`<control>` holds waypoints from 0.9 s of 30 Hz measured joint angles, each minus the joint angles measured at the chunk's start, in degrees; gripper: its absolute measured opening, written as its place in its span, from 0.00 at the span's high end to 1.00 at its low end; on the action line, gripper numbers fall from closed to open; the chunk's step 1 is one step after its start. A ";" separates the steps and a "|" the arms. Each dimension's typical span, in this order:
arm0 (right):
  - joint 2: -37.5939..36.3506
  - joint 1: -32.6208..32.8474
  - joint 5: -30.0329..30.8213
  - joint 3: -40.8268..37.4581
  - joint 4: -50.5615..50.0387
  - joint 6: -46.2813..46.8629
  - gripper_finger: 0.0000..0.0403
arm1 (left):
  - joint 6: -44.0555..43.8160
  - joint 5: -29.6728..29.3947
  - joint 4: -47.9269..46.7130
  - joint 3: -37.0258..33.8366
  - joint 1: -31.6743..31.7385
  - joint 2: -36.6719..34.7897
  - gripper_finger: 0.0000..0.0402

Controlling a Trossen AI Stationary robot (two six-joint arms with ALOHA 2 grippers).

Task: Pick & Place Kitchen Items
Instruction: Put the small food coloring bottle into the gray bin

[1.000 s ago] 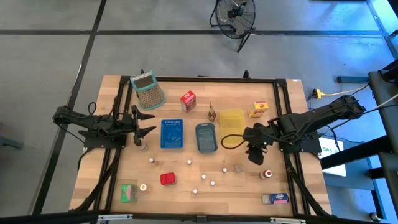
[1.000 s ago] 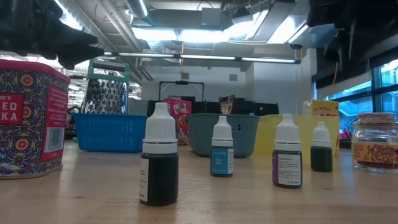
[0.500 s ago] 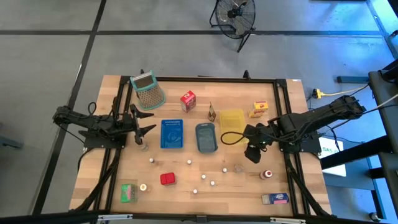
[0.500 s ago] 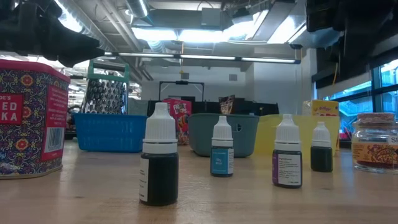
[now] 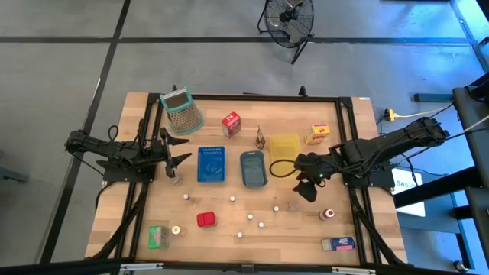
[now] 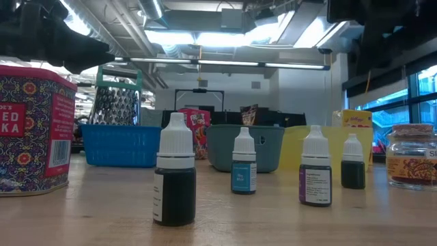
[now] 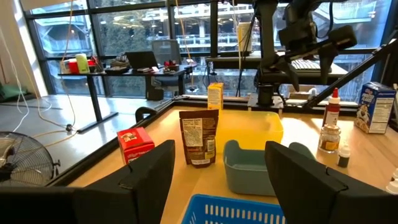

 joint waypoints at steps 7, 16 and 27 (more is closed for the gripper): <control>0.10 0.00 0.24 0.00 4.83 -0.24 0.35 | 1.01 0.11 0.00 0.00 0.00 0.00 0.39; 0.81 -0.37 0.62 0.11 0.66 2.74 0.37 | 1.04 0.09 0.00 0.00 0.00 0.01 0.39; 0.59 -3.25 -3.32 3.11 -17.83 4.27 0.44 | 2.49 -0.09 0.02 0.02 0.00 0.01 0.39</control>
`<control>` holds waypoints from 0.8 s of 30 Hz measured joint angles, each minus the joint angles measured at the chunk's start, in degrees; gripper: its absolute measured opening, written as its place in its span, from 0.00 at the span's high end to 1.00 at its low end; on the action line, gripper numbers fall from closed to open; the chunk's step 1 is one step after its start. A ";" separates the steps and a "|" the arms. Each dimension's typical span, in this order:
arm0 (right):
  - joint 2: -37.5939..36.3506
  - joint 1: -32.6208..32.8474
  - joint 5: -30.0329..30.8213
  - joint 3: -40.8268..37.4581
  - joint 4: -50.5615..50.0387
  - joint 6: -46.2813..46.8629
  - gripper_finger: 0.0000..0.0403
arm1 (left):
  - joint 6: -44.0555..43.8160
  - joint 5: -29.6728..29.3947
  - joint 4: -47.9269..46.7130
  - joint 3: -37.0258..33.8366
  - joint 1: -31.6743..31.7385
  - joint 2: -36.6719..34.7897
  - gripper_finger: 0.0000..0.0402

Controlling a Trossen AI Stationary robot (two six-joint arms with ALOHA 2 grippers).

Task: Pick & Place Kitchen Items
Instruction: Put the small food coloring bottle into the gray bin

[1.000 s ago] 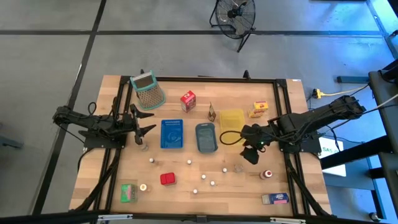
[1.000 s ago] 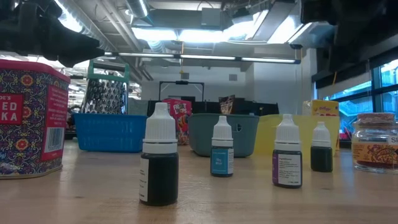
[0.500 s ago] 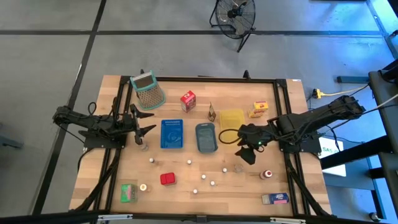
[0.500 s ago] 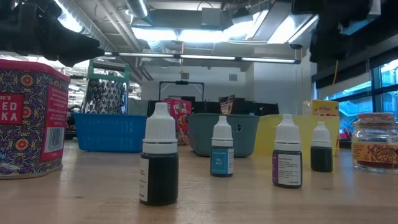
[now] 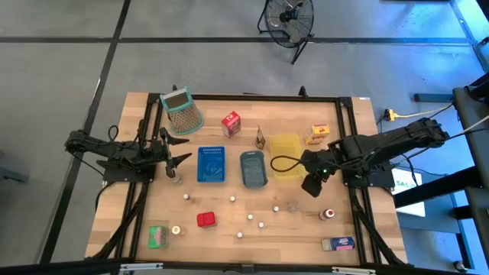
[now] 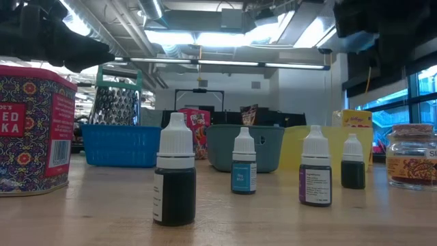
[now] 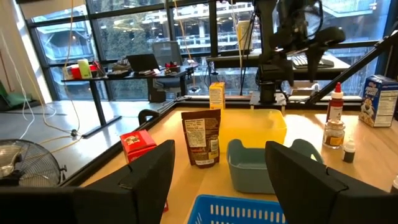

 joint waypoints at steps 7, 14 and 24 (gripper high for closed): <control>0.09 -1.01 5.62 -0.01 -8.10 -2.87 0.43 | -0.01 -0.03 0.00 0.00 0.01 -0.01 0.39; 0.11 -1.00 7.82 -0.80 -8.71 -1.43 0.43 | 0.01 -0.08 0.00 0.00 0.00 0.00 0.39; 0.15 -0.99 7.33 -5.82 -7.85 -7.90 0.43 | 0.00 -0.12 0.02 0.00 0.02 0.00 0.39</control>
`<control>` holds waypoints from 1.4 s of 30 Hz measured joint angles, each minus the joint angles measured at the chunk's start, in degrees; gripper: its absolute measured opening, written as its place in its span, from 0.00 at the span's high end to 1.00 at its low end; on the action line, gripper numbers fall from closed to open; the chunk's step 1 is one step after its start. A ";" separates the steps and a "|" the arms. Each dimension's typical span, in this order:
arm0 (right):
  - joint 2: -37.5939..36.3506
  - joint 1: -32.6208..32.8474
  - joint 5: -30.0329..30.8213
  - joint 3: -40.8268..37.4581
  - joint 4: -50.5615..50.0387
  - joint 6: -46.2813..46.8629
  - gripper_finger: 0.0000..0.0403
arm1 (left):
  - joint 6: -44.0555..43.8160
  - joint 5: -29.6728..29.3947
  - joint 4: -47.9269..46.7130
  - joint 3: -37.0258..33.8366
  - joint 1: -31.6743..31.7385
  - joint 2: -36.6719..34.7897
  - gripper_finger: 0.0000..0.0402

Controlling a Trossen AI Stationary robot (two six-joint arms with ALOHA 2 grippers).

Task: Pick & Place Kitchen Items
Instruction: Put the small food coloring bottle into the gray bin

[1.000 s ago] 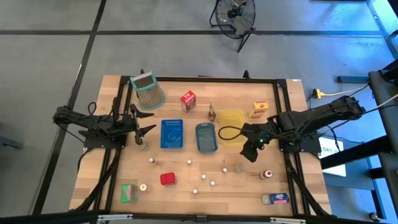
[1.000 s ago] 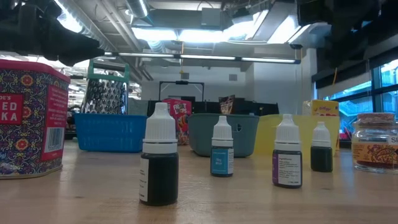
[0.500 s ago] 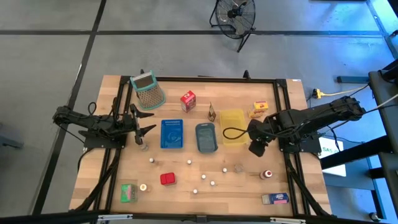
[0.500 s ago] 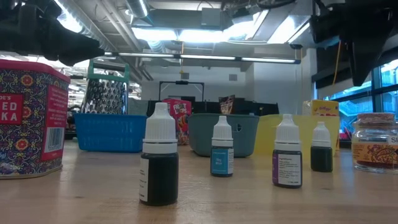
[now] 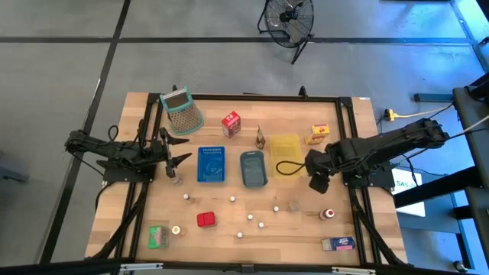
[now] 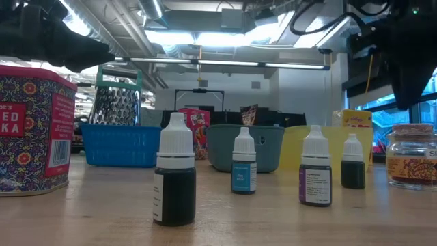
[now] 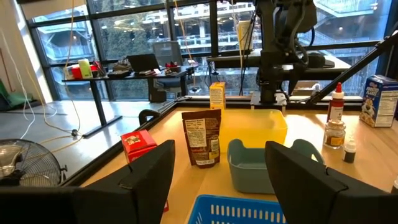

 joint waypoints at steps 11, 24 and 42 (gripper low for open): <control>0.00 0.00 2.18 -6.53 8.69 -11.44 0.43 | -1.47 0.01 0.00 0.00 -0.02 0.00 0.39; 0.13 -1.37 4.34 -10.27 13.22 -13.36 0.43 | -1.45 0.01 -0.01 0.00 0.00 0.00 0.39; 0.13 -3.67 3.51 -10.27 14.44 -16.50 0.43 | 0.08 0.03 -0.01 0.00 0.00 -0.01 0.39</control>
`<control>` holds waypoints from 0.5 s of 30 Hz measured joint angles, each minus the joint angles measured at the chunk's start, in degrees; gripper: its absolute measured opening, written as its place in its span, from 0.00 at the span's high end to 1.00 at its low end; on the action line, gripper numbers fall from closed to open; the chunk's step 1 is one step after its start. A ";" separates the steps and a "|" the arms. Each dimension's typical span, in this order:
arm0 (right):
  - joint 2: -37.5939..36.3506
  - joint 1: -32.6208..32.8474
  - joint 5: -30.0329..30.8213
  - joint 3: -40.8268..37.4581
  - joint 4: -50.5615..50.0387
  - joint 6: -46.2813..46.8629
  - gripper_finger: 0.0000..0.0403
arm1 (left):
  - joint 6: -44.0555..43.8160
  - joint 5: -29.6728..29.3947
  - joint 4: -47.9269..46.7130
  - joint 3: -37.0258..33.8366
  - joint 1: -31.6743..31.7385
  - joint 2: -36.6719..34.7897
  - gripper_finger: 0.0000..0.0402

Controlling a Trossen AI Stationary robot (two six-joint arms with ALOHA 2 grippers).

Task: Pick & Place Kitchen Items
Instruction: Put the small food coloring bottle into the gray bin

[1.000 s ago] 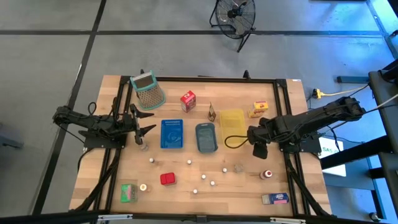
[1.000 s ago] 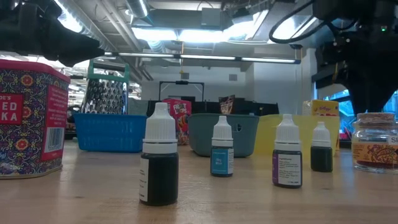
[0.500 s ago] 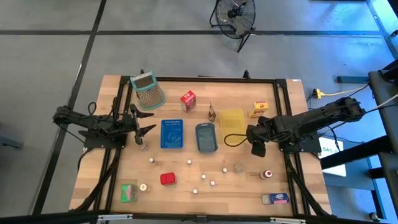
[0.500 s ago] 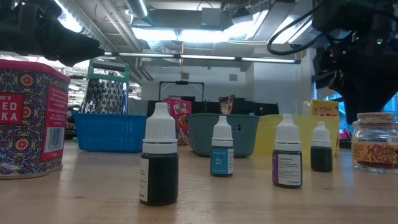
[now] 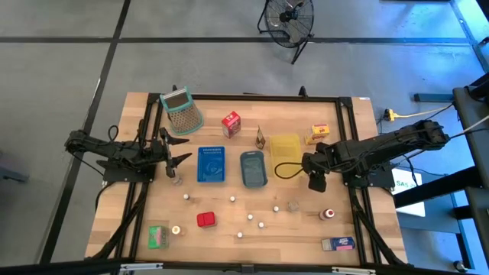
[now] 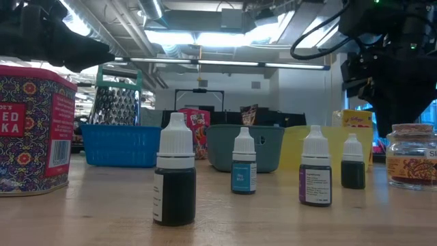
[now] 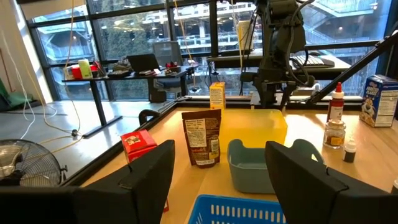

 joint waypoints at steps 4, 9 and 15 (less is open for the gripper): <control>0.02 0.00 -0.01 0.00 0.04 0.00 0.43 | 0.00 0.00 -0.02 0.00 -0.01 0.00 0.39; 1.24 0.00 -0.02 0.00 0.51 -0.02 0.43 | 0.00 0.00 0.01 0.00 0.00 -0.01 0.39; 4.37 -0.01 -0.02 0.00 1.15 -0.90 0.43 | 0.00 0.00 -0.02 0.00 0.00 -0.01 0.39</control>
